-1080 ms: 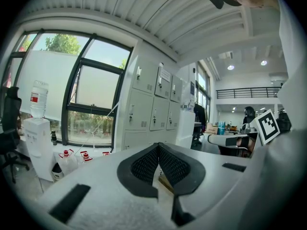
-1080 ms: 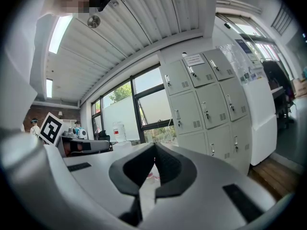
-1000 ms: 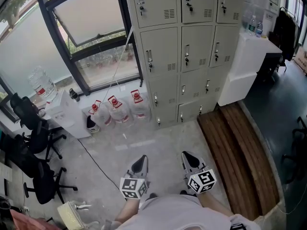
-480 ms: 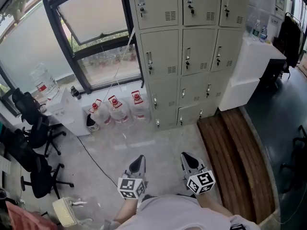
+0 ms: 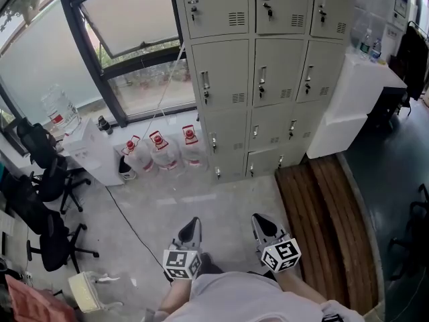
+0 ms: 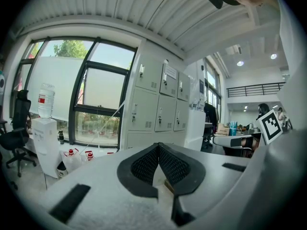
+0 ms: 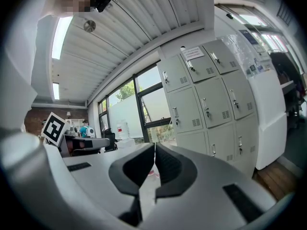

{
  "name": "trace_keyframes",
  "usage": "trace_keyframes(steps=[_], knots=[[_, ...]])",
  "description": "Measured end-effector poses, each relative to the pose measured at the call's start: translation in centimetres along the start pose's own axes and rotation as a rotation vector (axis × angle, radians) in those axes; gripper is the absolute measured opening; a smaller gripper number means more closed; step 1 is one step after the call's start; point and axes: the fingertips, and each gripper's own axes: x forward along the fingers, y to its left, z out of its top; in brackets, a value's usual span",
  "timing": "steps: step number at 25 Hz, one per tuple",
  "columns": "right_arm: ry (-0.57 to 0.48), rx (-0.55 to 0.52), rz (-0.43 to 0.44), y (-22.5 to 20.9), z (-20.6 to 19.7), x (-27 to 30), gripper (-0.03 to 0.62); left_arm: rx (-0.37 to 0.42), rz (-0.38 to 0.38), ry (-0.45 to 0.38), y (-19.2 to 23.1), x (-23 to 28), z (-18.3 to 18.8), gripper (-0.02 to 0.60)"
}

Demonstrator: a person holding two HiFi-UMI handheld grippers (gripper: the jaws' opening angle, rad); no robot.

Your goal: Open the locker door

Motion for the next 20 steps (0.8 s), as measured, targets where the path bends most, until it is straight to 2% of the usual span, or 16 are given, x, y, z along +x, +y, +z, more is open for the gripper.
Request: trace_keyframes(steps=[4,10,14,20], knots=[[0.008,0.042,-0.008,-1.4,-0.4,2.1,0.014,-0.010,-0.009,0.010,1.2,2.9,-0.4,0.003],[0.018,0.027,-0.033,-2.8,0.0,8.3,0.014,0.006,-0.049,0.008,5.6,9.0,0.6,0.002],[0.017,0.031,-0.076,-3.3,0.1,14.7,0.014,0.013,-0.090,0.011,10.9,14.0,2.2,0.003],[0.004,0.000,-0.134,-3.6,2.5,26.8,0.014,0.071,-0.152,-0.013,20.5,21.4,7.9,0.002]])
